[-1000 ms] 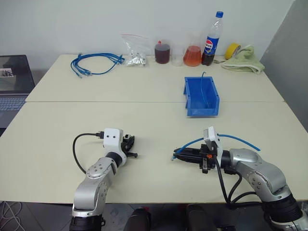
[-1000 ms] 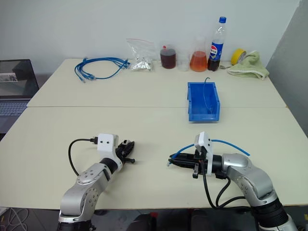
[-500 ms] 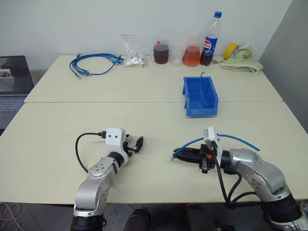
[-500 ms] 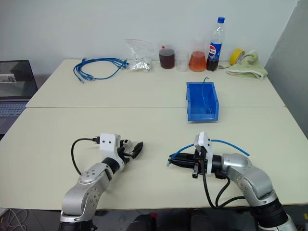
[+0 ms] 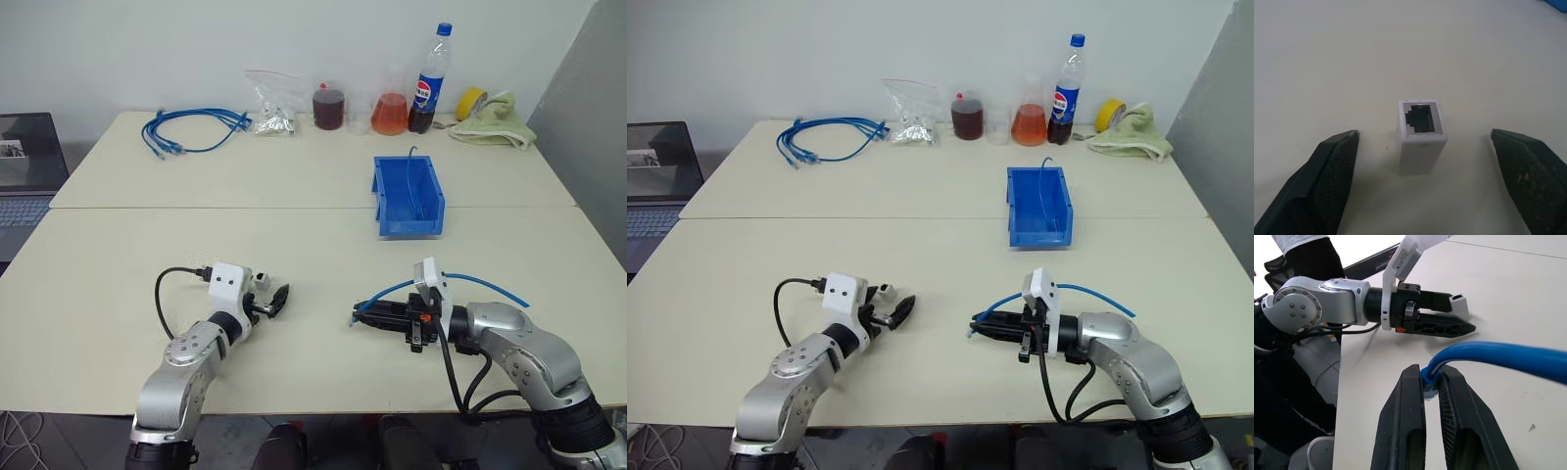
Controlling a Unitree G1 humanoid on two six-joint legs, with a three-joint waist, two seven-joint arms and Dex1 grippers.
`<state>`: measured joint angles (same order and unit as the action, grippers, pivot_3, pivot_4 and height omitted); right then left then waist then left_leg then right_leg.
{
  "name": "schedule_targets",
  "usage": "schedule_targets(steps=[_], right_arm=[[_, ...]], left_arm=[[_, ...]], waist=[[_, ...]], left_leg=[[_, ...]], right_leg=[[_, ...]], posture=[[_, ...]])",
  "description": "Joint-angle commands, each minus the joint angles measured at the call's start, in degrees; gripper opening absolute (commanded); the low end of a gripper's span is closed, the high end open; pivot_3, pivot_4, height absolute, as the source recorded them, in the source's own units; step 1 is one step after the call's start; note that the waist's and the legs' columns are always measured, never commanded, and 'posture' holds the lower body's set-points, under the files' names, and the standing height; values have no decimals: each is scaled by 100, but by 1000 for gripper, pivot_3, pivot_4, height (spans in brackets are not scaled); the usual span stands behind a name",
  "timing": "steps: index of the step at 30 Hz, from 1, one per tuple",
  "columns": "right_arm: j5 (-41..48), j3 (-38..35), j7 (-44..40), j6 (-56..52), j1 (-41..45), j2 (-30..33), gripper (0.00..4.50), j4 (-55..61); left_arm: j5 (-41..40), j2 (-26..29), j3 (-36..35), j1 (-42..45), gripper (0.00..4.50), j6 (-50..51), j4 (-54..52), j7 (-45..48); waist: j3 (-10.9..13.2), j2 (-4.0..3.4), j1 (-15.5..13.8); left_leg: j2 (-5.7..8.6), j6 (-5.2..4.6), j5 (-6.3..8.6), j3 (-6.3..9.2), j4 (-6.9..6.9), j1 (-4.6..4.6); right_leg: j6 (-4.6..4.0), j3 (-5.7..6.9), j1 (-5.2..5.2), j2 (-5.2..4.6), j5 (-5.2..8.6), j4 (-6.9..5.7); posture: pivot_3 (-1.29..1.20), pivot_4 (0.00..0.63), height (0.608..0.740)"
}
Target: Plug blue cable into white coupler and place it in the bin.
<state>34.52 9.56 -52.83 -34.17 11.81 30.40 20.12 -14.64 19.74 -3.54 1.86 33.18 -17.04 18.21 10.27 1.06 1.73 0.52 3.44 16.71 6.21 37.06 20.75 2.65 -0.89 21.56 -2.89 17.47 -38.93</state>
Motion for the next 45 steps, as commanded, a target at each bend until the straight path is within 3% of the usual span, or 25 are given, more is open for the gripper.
schedule_targets(steps=[1,13,24,28,33,45], right_arm=[[35,-165,15,83,-51,37,109,219],[-18,-158,19,157,-135,118,109,324],[-46,-121,-73,140,-204,256,109,501],[4,-88,-105,99,-147,292,109,579],[144,-65,17,-61,25,102,109,556],[184,-20,65,-275,156,14,109,575]], left_arm=[[100,129,-61,6,4500,-167,-1,70],[-104,336,-52,-381,4500,-237,-451,574],[-497,1541,-661,-739,4500,-377,-715,1748],[-408,2317,-759,-491,4500,-825,-112,2588],[-447,2691,-657,262,4500,-1199,1013,3358],[16,3007,185,1749,4500,-2314,3045,4995]], waist=[[0,0,-2],[0,0,-7],[2,0,-7],[3,-1,-7],[7,-1,-4],[7,0,2]], left_leg=[[0,0,0,0,0,1],[-2,-1,0,0,-1,4],[-4,-1,1,0,-4,7],[-4,-1,1,0,-6,8],[-2,-2,1,-1,-6,8],[-2,-2,1,-2,-8,18]], right_leg=[[0,0,0,0,0,0],[0,-1,2,-7,0,3],[-1,0,7,-6,0,4],[-1,1,9,-4,1,5],[-2,3,10,0,1,4],[-2,3,22,5,1,4]], posture=[[0,150,740],[0,150,740],[0,150,740],[0,150,740],[0,150,740],[0,150,740]])
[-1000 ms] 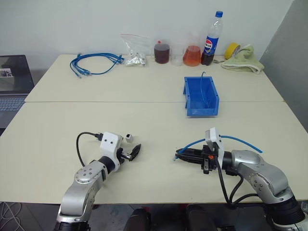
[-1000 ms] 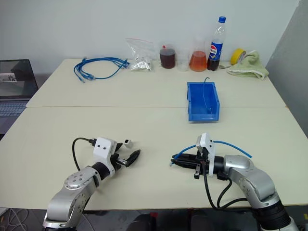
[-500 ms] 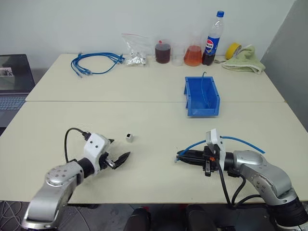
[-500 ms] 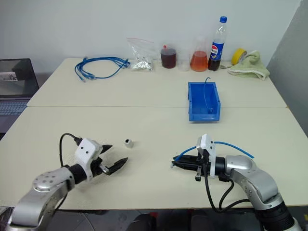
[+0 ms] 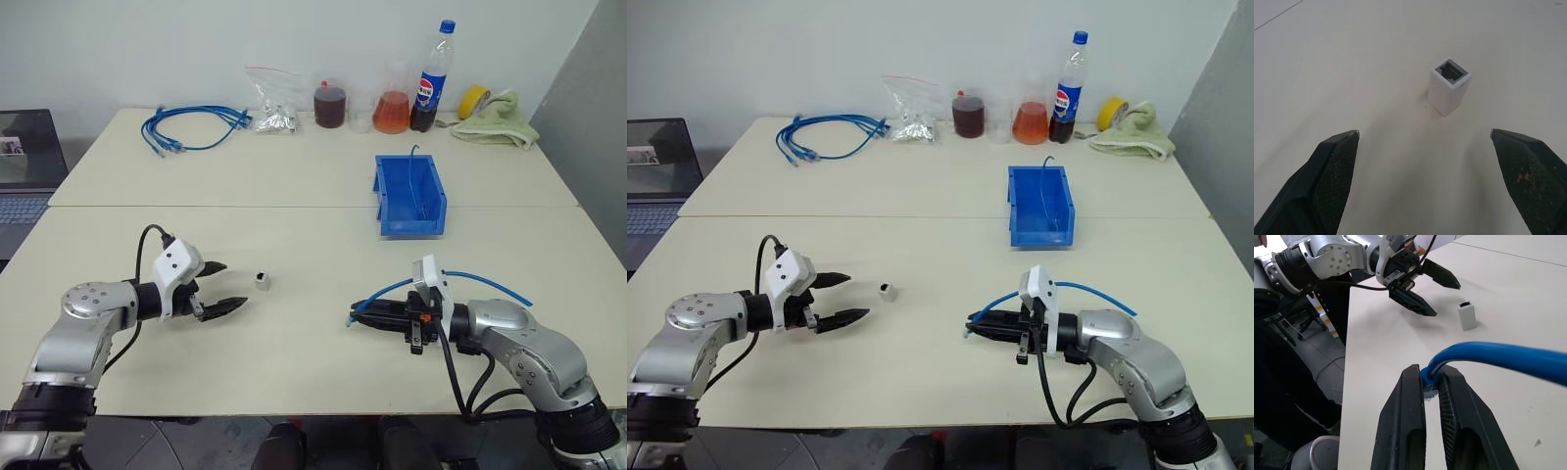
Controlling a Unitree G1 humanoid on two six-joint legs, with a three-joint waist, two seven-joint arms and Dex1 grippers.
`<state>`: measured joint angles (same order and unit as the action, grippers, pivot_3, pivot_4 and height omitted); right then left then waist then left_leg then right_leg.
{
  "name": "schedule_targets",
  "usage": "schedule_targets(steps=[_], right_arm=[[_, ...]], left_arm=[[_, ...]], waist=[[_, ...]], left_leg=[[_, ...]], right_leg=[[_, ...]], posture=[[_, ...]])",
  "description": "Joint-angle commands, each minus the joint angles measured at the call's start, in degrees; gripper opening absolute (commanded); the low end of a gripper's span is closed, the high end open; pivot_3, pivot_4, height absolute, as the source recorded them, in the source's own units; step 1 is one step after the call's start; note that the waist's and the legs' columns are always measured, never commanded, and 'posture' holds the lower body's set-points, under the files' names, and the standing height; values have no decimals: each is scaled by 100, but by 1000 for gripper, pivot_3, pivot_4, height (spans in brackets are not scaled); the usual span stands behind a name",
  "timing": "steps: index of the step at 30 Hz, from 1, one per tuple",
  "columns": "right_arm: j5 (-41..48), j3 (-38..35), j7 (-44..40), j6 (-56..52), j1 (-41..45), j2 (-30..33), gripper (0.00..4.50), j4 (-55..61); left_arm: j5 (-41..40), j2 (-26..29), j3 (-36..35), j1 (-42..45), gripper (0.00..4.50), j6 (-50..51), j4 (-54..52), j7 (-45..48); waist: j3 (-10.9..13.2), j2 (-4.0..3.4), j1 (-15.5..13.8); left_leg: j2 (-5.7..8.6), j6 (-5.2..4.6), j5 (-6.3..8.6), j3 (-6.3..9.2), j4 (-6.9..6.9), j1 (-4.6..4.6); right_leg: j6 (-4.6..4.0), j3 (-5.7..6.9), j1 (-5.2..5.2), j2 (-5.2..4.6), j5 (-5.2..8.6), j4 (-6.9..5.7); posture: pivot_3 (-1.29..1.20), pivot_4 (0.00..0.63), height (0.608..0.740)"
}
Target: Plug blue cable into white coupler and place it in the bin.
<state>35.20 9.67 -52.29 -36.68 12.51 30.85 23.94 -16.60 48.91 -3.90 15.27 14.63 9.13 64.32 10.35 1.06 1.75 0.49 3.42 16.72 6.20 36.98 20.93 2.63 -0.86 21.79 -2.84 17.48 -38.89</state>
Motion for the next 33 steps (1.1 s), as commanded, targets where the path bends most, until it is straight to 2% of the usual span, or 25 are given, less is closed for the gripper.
schedule_targets(steps=[1,8,14,31,33], right_arm=[[120,-32,15,-39,88,-34,109,197],[156,-47,38,-144,87,-33,109,247],[196,-59,37,-191,75,-28,109,262],[260,-98,42,-234,104,14,108,222],[262,-108,45,-237,98,25,108,223]], left_arm=[[292,56,298,543,4500,-599,608,444],[635,-120,734,1070,4500,-1245,1334,879],[892,-368,920,1474,4500,-1773,1907,875],[1162,-747,1146,2153,4500,-2170,2968,1329],[1156,-766,1145,2162,4144,-2160,2995,1395]], waist=[[0,0,1],[0,0,9],[0,1,8],[0,1,14],[0,1,14]], left_leg=[[0,0,0,0,0,0],[2,0,0,-2,2,0],[2,0,0,0,3,0],[4,0,0,1,8,1],[4,0,0,1,8,1]], right_leg=[[0,1,0,1,0,0],[0,0,1,3,0,-4],[0,1,2,6,0,-6],[0,1,2,12,0,-9],[0,2,1,12,0,-9]], posture=[[0,150,740],[0,150,740],[0,150,740],[0,150,740],[0,150,740]])
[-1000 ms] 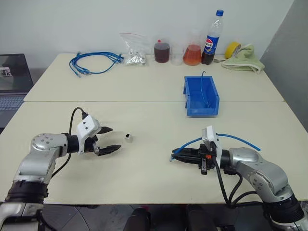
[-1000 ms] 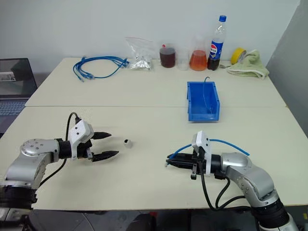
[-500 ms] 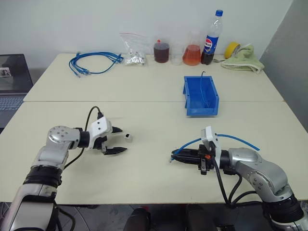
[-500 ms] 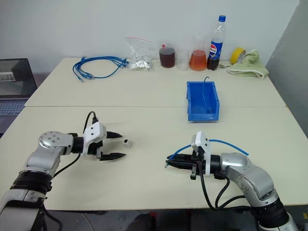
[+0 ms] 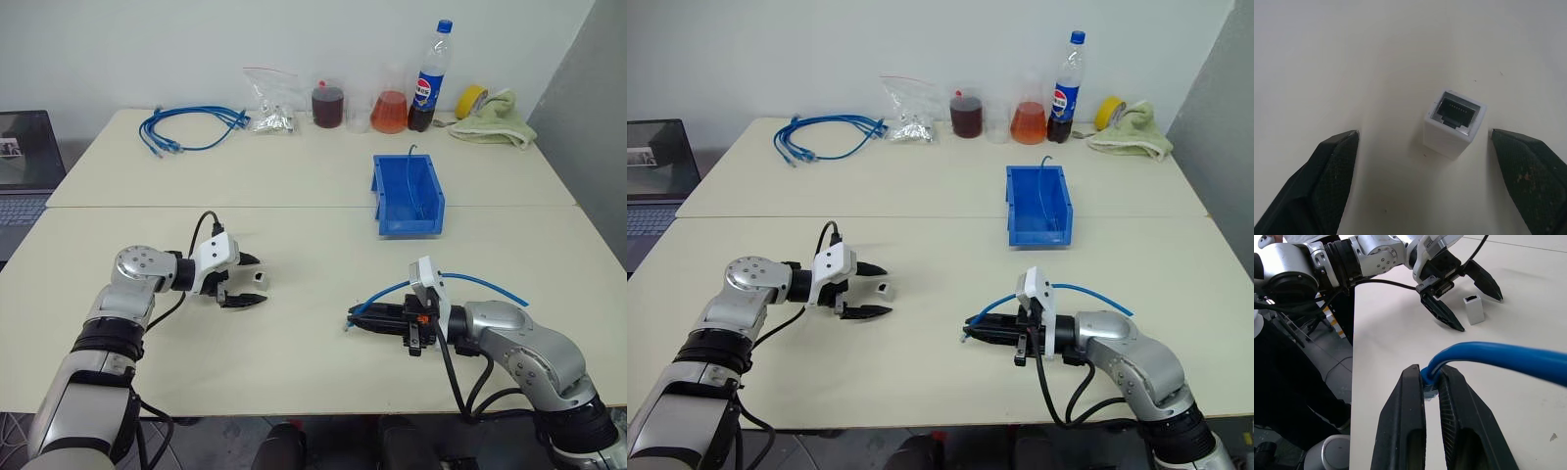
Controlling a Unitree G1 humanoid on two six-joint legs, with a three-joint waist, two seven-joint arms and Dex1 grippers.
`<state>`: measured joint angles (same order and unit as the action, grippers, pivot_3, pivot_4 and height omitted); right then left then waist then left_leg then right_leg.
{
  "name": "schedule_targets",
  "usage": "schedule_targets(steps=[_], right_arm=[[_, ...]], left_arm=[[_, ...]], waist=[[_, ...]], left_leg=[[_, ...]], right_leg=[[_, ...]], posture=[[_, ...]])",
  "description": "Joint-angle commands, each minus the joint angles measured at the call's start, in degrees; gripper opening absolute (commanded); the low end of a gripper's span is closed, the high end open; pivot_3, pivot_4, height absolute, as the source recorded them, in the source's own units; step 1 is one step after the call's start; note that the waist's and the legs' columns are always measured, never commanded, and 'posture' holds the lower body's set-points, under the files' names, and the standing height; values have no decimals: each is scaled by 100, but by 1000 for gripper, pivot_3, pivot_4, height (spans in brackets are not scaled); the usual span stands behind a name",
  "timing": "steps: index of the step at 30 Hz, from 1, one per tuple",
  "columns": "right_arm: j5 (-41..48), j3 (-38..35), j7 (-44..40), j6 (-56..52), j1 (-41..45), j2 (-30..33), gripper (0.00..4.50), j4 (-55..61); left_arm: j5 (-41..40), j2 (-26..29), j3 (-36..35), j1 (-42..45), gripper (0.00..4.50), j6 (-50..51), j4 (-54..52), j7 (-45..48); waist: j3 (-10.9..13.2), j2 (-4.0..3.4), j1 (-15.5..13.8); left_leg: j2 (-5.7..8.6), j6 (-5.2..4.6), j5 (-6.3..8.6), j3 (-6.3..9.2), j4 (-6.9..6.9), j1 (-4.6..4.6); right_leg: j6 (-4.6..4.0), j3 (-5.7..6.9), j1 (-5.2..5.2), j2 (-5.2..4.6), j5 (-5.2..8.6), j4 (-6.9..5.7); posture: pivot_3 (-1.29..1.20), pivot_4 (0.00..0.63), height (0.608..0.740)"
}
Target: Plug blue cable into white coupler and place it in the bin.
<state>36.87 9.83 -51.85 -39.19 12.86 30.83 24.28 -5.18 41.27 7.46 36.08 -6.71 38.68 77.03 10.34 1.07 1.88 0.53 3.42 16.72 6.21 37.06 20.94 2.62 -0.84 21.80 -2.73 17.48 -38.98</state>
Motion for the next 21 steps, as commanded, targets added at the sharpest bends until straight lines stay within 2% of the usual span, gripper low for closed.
schedule_targets(steps=[1,2,3,9,10,16,21], right_arm=[[96,-126,3,13,60,32,108,191],[97,-128,4,15,60,38,108,186],[99,-130,5,18,60,43,108,181],[95,-134,28,21,47,61,108,190],[93,-134,34,22,43,64,108,191],[107,-149,41,35,29,83,108,184],[99,-150,50,50,17,86,108,189]], left_arm=[[5,-11,12,69,4095,-20,25,160],[-13,-28,13,50,3746,15,-10,200],[-24,-41,13,37,3660,40,-35,227],[-51,-75,-3,-99,2438,104,-194,304],[-54,-71,-9,-114,2385,112,-208,305],[-117,-53,-33,-279,1051,255,-444,307],[-237,-62,-120,-515,989,584,-1083,130]], waist=[[0,0,1],[0,0,0],[0,0,1],[0,0,1],[0,0,1],[0,0,1],[0,0,1]], left_leg=[[0,0,0,0,0,0],[0,0,0,0,0,0],[0,0,0,0,0,0],[0,0,0,0,1,0],[-1,0,0,0,1,0],[-1,0,0,1,1,-1],[-2,0,0,1,1,-1]], right_leg=[[0,0,0,0,0,0],[0,0,0,0,0,0],[0,0,0,0,0,0],[0,-1,0,0,0,-1],[0,0,0,0,0,-1],[0,-1,0,0,0,-1],[0,-2,0,0,0,-1]], posture=[[0,150,740],[0,150,740],[0,150,740],[0,150,740],[0,150,740],[0,150,740],[0,150,740]])
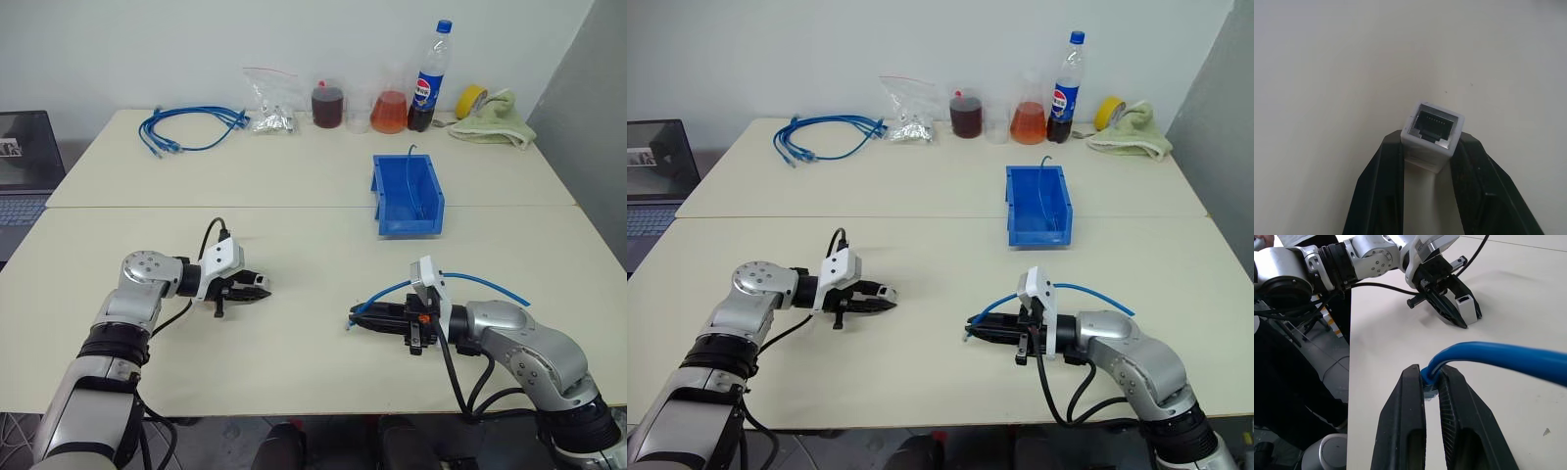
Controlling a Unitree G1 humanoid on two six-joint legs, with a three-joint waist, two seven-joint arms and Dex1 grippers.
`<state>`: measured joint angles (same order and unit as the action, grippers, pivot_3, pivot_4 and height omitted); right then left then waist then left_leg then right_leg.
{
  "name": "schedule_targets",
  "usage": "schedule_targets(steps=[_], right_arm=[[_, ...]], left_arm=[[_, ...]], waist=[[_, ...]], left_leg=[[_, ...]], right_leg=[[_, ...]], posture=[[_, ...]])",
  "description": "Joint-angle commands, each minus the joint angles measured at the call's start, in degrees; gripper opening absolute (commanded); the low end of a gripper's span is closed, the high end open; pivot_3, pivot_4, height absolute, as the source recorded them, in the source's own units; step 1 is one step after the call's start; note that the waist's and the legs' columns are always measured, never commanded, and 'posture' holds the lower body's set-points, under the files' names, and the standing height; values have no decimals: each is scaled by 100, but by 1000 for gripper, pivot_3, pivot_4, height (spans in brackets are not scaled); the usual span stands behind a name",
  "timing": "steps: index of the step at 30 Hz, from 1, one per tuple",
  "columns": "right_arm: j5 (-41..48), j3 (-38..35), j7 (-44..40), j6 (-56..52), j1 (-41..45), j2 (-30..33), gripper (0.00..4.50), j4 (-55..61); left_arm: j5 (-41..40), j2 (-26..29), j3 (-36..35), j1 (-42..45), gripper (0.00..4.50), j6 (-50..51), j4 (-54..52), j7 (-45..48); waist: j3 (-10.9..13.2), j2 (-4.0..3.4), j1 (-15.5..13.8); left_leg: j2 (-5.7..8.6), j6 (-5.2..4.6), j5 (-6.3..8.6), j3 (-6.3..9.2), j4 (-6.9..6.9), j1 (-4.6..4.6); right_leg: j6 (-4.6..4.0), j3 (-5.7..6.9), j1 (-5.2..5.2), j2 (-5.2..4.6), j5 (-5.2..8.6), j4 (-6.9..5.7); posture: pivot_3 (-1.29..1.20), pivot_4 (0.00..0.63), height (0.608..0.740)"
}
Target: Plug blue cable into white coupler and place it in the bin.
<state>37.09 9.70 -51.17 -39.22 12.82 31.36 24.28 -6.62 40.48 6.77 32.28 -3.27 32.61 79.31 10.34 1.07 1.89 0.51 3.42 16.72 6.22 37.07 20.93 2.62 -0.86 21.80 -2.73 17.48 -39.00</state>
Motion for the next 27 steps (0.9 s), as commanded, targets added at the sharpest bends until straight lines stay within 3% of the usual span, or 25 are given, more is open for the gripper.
schedule_targets(steps=[1,14,27], right_arm=[[75,-141,-14,57,15,32,108,191],[29,-175,12,142,-99,53,108,269],[-545,131,8,739,53,-40,108,154]], left_arm=[[-67,21,-49,-186,989,331,-666,-187],[-100,-100,316,-1217,986,2603,-3964,-1269],[74,-142,860,-1588,980,3487,-4394,-1735]], waist=[[0,0,-1],[0,0,-2],[-1,-2,-8]], left_leg=[[-1,0,0,1,0,0],[-4,0,0,3,0,0],[-3,0,0,-1,1,-7]], right_leg=[[0,1,0,0,0,0],[0,-4,-1,0,0,-1],[-1,-4,-8,5,0,-1]], posture=[[0,150,740],[0,150,740],[0,150,740]])
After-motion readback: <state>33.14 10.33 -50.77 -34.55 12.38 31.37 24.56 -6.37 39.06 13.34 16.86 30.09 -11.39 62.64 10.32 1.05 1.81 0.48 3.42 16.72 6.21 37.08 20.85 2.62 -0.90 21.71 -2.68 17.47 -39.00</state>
